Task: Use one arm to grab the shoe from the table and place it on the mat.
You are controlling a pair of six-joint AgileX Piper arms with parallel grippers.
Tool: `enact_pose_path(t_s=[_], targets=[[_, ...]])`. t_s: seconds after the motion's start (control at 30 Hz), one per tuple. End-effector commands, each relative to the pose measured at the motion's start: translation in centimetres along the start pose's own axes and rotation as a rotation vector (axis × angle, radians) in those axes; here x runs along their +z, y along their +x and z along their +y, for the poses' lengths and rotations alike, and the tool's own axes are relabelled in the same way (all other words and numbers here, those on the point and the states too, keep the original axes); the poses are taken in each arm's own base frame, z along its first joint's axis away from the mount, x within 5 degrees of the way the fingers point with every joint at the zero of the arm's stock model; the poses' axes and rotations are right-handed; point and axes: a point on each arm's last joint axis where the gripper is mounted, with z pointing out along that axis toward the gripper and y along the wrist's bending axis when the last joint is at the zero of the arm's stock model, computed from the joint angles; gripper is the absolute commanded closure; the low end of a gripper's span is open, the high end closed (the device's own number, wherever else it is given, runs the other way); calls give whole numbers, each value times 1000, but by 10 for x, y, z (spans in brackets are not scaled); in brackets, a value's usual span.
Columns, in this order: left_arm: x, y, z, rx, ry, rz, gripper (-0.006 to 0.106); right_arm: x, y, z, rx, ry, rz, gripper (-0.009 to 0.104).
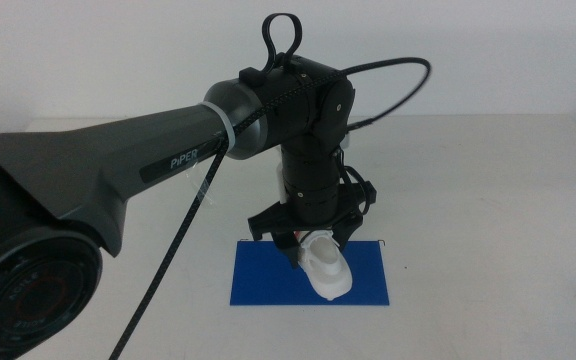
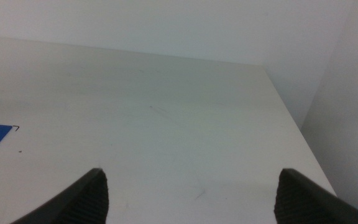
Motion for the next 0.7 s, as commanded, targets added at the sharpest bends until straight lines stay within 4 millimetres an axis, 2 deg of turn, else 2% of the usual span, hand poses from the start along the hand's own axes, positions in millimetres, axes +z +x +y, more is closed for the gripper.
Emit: enact_pose_path(t_s=[0.0, 0.23, 0.5, 0.67], targets=[[-38, 8, 4, -130, 13, -2, 102, 0, -5, -1, -18, 11, -64, 17], [-38, 8, 3, -522, 14, 0, 102, 0, -5, -1, -18, 11, -64, 17], [-38, 8, 4, -1128, 13, 5, 102, 0, -5, -1, -18, 11, -64, 17], [-38, 6, 5, -1122, 12, -22, 102, 0, -5, -1, -18, 11, -64, 17]])
